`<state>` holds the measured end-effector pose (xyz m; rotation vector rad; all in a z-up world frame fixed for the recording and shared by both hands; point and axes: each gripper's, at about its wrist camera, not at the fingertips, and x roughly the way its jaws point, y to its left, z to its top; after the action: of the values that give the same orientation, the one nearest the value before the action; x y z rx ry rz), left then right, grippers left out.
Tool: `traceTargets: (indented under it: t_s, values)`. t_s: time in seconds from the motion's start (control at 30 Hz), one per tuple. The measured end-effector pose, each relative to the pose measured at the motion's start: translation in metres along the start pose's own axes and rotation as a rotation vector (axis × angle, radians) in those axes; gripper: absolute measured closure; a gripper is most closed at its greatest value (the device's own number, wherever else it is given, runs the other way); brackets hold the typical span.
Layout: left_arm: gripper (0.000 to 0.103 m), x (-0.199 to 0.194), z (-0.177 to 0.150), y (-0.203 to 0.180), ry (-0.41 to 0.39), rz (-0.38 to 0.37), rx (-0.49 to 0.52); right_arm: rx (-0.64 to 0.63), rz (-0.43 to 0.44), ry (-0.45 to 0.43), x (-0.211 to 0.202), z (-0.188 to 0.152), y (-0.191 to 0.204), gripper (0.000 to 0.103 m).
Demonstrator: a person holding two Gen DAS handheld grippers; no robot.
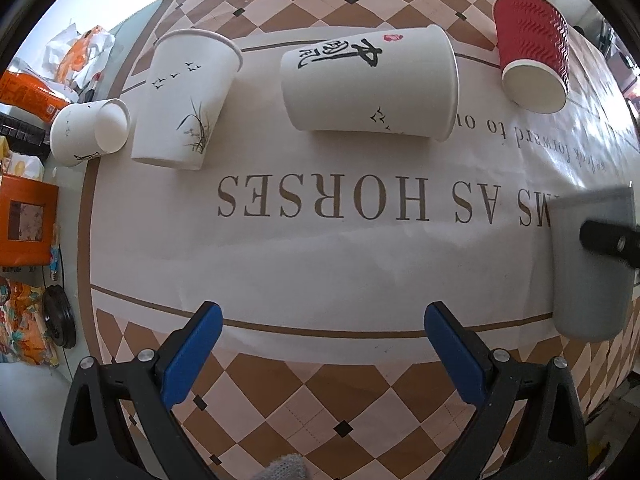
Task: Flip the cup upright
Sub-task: 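Carry the grey mug with the right gripper and lower it upright onto the cloth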
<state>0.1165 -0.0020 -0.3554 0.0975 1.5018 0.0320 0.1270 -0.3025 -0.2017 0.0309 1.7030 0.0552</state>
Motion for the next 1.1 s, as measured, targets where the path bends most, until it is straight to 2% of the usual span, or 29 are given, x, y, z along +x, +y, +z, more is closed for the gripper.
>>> traceTargets:
  t_s: [0.07, 0.17, 0.2, 0.27, 0.3, 0.47, 0.57, 0.8, 0.9, 1.03, 1.1]
  values:
    - [0.000, 0.000, -0.001, -0.001, 0.004, -0.005, 0.000, 0.039, 0.054, -0.053, -0.008, 0.000, -0.004, 0.023]
    - [0.000, 0.003, 0.000, 0.000, 0.007, -0.005, -0.002, 0.087, 0.077, -0.183, -0.024, -0.009, -0.010, 0.023]
    - [0.000, 0.004, 0.001, 0.002, 0.007, -0.003, -0.003, 0.110, 0.077, -0.276, -0.031, -0.017, -0.012, 0.023]
    - [0.000, 0.011, 0.007, 0.008, 0.005, 0.003, 0.000, 0.134, 0.076, -0.401, -0.036, -0.031, -0.016, 0.023]
    - [0.000, 0.012, 0.007, 0.008, 0.004, 0.008, 0.003, 0.158, 0.082, -0.500, -0.039, -0.041, -0.019, 0.023]
    - [0.000, 0.025, -0.002, -0.001, 0.015, 0.032, 0.030, 0.161, 0.069, -0.726, -0.025, -0.071, -0.011, 0.023]
    - [0.000, 0.028, -0.006, -0.006, 0.011, 0.043, 0.043, 0.129, 0.036, -0.744, -0.020, -0.080, -0.006, 0.023]
    - [0.000, 0.005, -0.015, -0.008, -0.067, 0.006, 0.017, 0.106, 0.019, -0.663, -0.022, -0.094, -0.005, 0.022]
    - [0.000, -0.013, -0.024, -0.007, -0.118, -0.003, 0.014, 0.108, -0.002, -0.662, -0.034, -0.111, -0.007, 0.013]
    - [0.000, -0.048, -0.034, -0.010, -0.193, -0.020, 0.026, 0.151, -0.038, -0.669, -0.064, -0.135, -0.016, 0.007]
    - [0.000, -0.067, -0.041, -0.010, -0.231, -0.031, 0.034, 0.183, -0.080, -0.658, -0.082, -0.146, -0.022, 0.001]
